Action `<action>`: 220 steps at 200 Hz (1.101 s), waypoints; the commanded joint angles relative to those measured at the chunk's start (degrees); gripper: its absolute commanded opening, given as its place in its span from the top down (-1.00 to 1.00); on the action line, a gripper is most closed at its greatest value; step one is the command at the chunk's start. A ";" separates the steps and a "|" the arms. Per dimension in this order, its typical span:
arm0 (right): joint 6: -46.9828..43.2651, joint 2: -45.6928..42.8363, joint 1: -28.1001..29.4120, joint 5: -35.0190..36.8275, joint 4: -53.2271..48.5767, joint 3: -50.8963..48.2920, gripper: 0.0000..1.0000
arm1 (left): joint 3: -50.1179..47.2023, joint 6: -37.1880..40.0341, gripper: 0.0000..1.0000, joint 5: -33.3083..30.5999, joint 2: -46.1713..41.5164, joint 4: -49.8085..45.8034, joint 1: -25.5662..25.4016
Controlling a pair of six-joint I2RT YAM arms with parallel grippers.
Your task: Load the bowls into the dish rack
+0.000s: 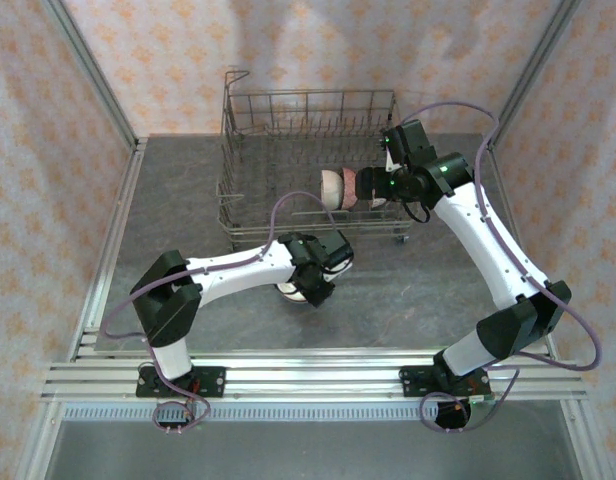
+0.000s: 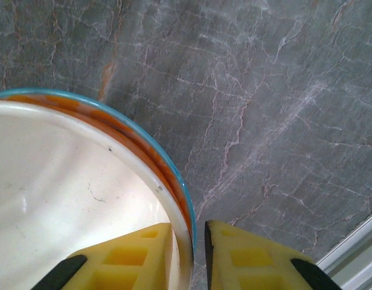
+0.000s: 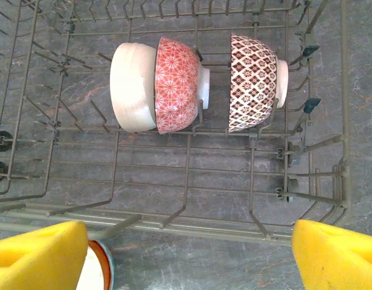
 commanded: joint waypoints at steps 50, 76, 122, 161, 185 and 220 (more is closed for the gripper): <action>0.31 0.34 -0.55 0.73 1.19 -1.12 -0.75 | 1.88 1.54 0.66 -0.69 0.78 -3.05 -0.29; 0.43 0.47 -0.58 0.68 1.33 -1.12 -0.75 | 1.97 1.42 0.75 -1.12 0.23 -3.20 -0.22; 0.66 0.66 -0.65 0.03 1.77 -1.04 -0.75 | 2.81 1.50 0.93 -2.84 -2.25 -3.52 -0.23; 0.85 0.94 -0.65 -0.55 2.09 -0.77 -0.75 | 3.57 2.40 1.00 -3.61 -4.08 -4.34 -0.29; 0.95 1.19 -0.59 -0.88 2.05 -0.63 -0.75 | 3.71 2.91 1.00 -3.57 -4.31 -4.79 -0.23; 1.03 1.33 -0.62 -1.08 1.94 -0.51 -0.75 | 3.83 3.21 1.00 -3.60 -4.77 -4.71 -0.18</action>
